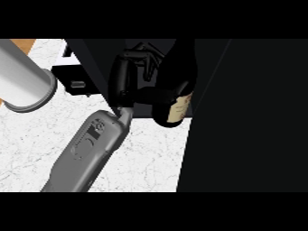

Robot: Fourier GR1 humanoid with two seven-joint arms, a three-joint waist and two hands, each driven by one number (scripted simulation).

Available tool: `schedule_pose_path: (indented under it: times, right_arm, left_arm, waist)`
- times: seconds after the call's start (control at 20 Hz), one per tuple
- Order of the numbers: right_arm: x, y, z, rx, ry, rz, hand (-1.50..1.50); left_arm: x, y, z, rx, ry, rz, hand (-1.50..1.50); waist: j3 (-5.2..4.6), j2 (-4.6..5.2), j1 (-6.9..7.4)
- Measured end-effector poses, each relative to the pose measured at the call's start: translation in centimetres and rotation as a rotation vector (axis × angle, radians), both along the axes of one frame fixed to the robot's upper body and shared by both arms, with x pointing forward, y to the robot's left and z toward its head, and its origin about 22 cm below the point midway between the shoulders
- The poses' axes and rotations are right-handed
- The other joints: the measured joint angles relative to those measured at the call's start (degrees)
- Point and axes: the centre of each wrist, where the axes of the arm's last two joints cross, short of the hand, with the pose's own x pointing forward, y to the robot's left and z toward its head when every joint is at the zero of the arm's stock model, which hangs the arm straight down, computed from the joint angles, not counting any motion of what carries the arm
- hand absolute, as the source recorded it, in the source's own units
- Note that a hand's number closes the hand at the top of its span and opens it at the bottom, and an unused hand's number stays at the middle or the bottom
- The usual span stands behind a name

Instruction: Pick up the wine, place it into the cabinet and close the cabinet

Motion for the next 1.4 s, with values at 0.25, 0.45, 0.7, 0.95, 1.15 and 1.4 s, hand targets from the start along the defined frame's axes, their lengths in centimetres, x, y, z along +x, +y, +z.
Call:
schedule_pose_path:
  times: [0.25,0.45,0.7,0.95,1.15,1.4]
  right_arm:
    - [0.0,0.4,0.1,-0.001,0.0,0.025,-1.5]
    - [0.3,0.0,0.0,-0.001,0.002,0.014,-1.5]
    - [0.4,0.0,-0.4,-0.004,0.002,0.027,-1.5]
    - [0.5,0.1,-0.4,-0.004,0.005,0.033,-1.5]
    - [0.7,0.0,-0.5,-0.011,0.01,0.035,-1.5]
    - [1.0,0.0,-0.5,-0.005,0.009,0.047,-1.5]
  left_arm:
    - [1.6,-0.5,-1.1,0.049,-0.007,0.027,1.5]
    - [1.9,-0.4,-2.7,0.063,-0.003,0.029,1.5]
    - [2.5,-0.2,-4.5,0.068,0.01,0.038,1.5]
    - [2.3,-0.2,-6.6,0.07,0.038,0.045,1.5]
    - [2.3,-0.3,-8.0,0.096,0.065,0.055,1.5]
    - [2.3,0.2,-10.7,0.166,0.076,0.079,1.5]
  waist:
    - [-0.03,0.07,-0.3]
    - [-0.03,0.06,-0.15]
    - [-0.02,0.11,-0.27]
    - [-0.04,0.1,-0.41]
    - [-0.03,0.16,-0.8]
    - [-0.04,0.29,-1.05]
